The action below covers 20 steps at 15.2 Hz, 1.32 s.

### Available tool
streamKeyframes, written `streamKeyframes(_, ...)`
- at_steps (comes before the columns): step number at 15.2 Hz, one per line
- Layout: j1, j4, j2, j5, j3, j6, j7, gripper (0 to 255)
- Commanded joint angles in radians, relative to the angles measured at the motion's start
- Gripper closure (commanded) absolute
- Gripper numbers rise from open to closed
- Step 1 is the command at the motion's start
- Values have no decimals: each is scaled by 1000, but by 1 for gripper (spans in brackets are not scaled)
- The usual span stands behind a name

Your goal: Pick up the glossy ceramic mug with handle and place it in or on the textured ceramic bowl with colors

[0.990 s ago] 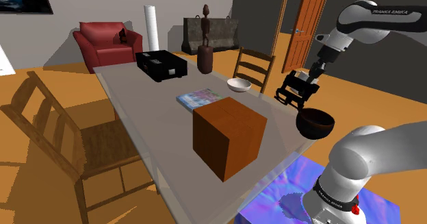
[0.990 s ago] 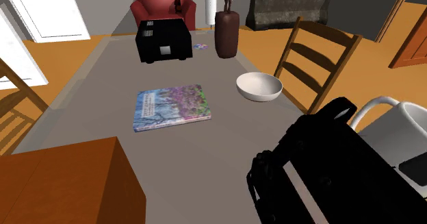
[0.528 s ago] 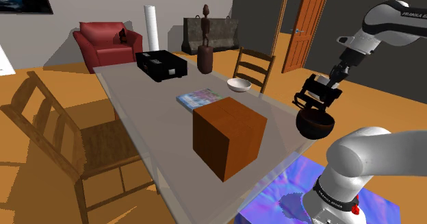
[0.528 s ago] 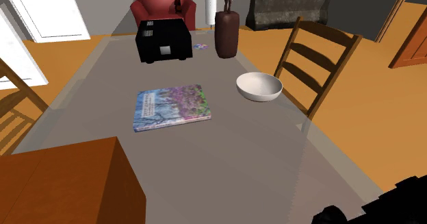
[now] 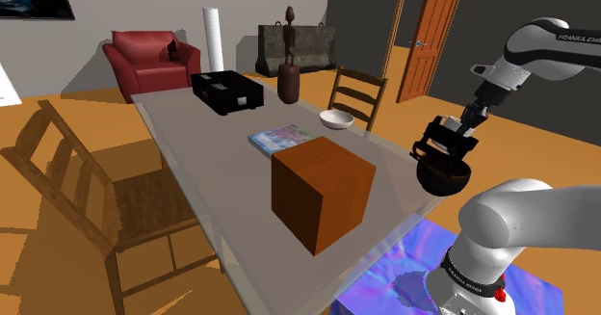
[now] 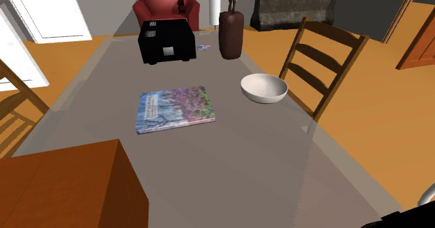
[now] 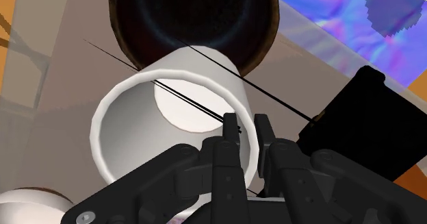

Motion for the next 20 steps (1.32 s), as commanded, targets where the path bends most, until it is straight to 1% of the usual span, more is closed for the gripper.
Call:
streamKeyframes(1, -3, -24, 0, -8, -12, 25, -6, 255)
streamKeyframes(8, -16, -111, 0, -38, -49, 111, -23, 255)
streamKeyframes(9, -19, -133, 3, -46, -61, 135, -28, 255)
streamKeyframes(17, -19, -133, 3, -46, -61, 135, -28, 255)
streamKeyframes(18, -19, -133, 3, -46, -61, 135, -28, 0)
streamKeyframes(20, -19, -133, 3, -46, -61, 135, -28, 0)
